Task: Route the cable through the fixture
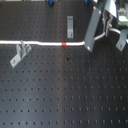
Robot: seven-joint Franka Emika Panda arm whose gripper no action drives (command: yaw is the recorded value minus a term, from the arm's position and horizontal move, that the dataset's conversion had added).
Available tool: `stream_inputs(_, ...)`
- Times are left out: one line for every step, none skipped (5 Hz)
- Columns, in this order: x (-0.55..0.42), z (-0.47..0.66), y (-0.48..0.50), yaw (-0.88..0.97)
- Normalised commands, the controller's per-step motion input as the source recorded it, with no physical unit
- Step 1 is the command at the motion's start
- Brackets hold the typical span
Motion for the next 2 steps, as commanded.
stream_inputs(-0.077,-0.04,-0.162,0.43)
stream_inputs(0.000,0.00,0.000,-0.01)
